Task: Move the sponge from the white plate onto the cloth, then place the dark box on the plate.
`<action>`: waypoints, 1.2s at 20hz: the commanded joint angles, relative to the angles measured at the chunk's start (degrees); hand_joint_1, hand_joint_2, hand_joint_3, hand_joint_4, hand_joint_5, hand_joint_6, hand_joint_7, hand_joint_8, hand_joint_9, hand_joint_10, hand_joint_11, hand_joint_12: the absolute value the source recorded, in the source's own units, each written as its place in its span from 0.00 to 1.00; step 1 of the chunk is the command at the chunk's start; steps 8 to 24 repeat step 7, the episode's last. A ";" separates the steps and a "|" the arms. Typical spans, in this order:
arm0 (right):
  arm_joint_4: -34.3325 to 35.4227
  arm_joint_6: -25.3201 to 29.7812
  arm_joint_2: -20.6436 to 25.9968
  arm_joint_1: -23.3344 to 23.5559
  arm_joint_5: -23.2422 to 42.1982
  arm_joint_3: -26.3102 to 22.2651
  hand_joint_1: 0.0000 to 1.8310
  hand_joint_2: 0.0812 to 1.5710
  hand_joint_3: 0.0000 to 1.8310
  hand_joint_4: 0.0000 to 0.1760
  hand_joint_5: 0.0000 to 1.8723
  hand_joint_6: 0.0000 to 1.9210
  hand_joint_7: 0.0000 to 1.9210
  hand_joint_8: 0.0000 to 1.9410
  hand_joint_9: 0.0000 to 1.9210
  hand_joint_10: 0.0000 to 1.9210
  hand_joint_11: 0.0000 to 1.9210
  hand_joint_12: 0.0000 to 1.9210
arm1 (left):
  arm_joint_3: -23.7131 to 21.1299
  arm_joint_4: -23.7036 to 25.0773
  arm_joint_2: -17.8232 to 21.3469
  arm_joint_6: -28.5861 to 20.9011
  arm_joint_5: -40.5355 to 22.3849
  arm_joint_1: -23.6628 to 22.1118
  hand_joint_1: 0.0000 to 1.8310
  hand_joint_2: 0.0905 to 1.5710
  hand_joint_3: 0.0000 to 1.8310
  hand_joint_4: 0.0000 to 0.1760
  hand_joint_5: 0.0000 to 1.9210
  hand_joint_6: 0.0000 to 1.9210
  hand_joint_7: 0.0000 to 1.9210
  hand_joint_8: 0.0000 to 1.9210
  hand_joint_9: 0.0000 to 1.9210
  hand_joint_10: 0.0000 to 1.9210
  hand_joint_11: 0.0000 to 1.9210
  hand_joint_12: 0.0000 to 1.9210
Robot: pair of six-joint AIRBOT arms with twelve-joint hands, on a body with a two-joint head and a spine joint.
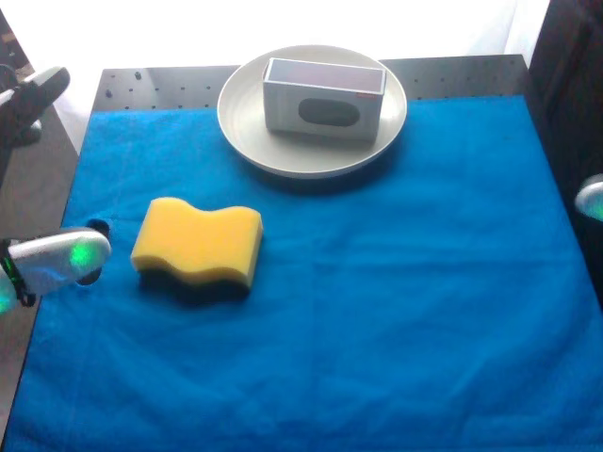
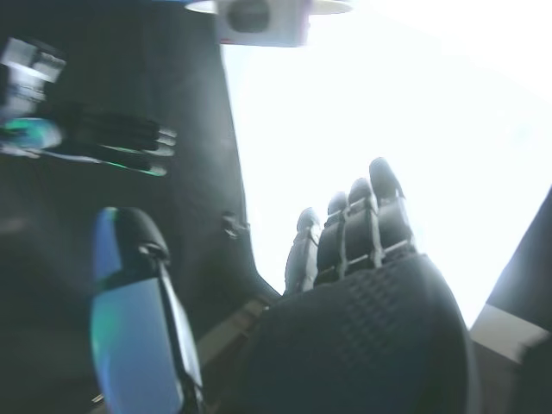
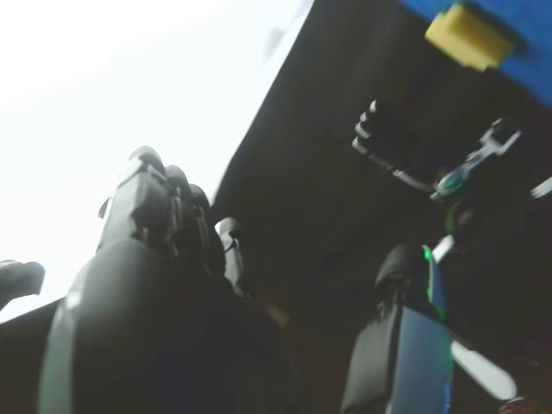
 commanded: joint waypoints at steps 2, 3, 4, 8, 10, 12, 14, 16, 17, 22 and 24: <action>3.00 0.43 0.22 -2.67 9.71 -2.95 0.29 0.54 0.01 1.00 0.01 0.00 0.03 0.01 0.00 0.00 0.00 0.00 | -0.67 -0.32 -0.97 0.11 -9.89 0.06 0.22 0.63 0.01 0.42 0.01 0.00 0.05 0.00 0.06 0.00 0.00 0.48; 4.16 0.42 -0.08 -4.72 9.72 -3.94 0.27 0.58 0.01 1.00 0.00 0.00 0.02 0.00 0.00 0.00 0.00 0.00 | -0.91 -0.30 -1.54 0.20 -9.89 0.08 0.15 0.68 0.01 0.45 0.00 0.00 0.05 0.00 0.07 0.00 0.00 0.47; 4.76 0.42 -0.24 -6.04 9.72 -4.42 0.27 0.58 0.01 1.00 0.00 0.00 0.02 0.00 0.00 0.00 0.00 0.00 | -0.96 -0.31 -1.97 0.15 -9.89 0.27 0.14 0.69 0.01 0.45 0.00 0.00 0.05 0.00 0.08 0.00 0.00 0.45; 5.21 0.44 -0.37 -7.04 9.72 -4.84 0.25 0.57 0.00 1.00 0.00 0.00 0.02 0.00 0.00 0.00 0.00 0.00 | -0.95 -0.62 -2.51 -0.51 -9.89 0.38 0.10 0.72 0.01 0.58 0.00 0.00 0.04 0.00 0.07 0.00 0.00 0.45; 5.21 0.44 -0.37 -7.04 9.72 -4.84 0.25 0.57 0.00 1.00 0.00 0.00 0.02 0.00 0.00 0.00 0.00 0.00 | -0.95 -0.62 -2.51 -0.51 -9.89 0.38 0.10 0.72 0.01 0.58 0.00 0.00 0.04 0.00 0.07 0.00 0.00 0.45; 5.21 0.44 -0.37 -7.04 9.72 -4.84 0.25 0.57 0.00 1.00 0.00 0.00 0.02 0.00 0.00 0.00 0.00 0.00 | -0.95 -0.62 -2.51 -0.51 -9.89 0.38 0.10 0.72 0.01 0.58 0.00 0.00 0.04 0.00 0.07 0.00 0.00 0.45; 5.21 0.44 -0.37 -7.04 9.72 -4.84 0.25 0.57 0.00 1.00 0.00 0.00 0.02 0.00 0.00 0.00 0.00 0.00 | -0.95 -0.62 -2.51 -0.51 -9.89 0.38 0.10 0.72 0.01 0.58 0.00 0.00 0.04 0.00 0.07 0.00 0.00 0.45; 5.21 0.44 -0.37 -7.04 9.72 -4.84 0.25 0.57 0.00 1.00 0.00 0.00 0.02 0.00 0.00 0.00 0.00 0.00 | -0.95 -0.62 -2.51 -0.51 -9.89 0.38 0.10 0.72 0.01 0.58 0.00 0.00 0.04 0.00 0.07 0.00 0.00 0.45; 5.21 0.44 -0.37 -7.04 9.72 -4.84 0.25 0.57 0.00 1.00 0.00 0.00 0.02 0.00 0.00 0.00 0.00 0.00 | -0.95 -0.62 -2.51 -0.51 -9.89 0.38 0.10 0.72 0.01 0.58 0.00 0.00 0.04 0.00 0.07 0.00 0.00 0.45; 5.21 0.44 -0.37 -7.04 9.72 -4.84 0.25 0.57 0.00 1.00 0.00 0.00 0.02 0.00 0.00 0.00 0.00 0.00 | -0.95 -0.62 -2.51 -0.51 -9.89 0.38 0.10 0.72 0.01 0.58 0.00 0.00 0.04 0.00 0.07 0.00 0.00 0.45; 5.21 0.44 -0.37 -7.04 9.72 -4.84 0.25 0.57 0.00 1.00 0.00 0.00 0.02 0.00 0.00 0.00 0.00 0.00 | -0.95 -0.62 -2.51 -0.51 -9.89 0.38 0.10 0.72 0.01 0.58 0.00 0.00 0.04 0.00 0.07 0.00 0.00 0.45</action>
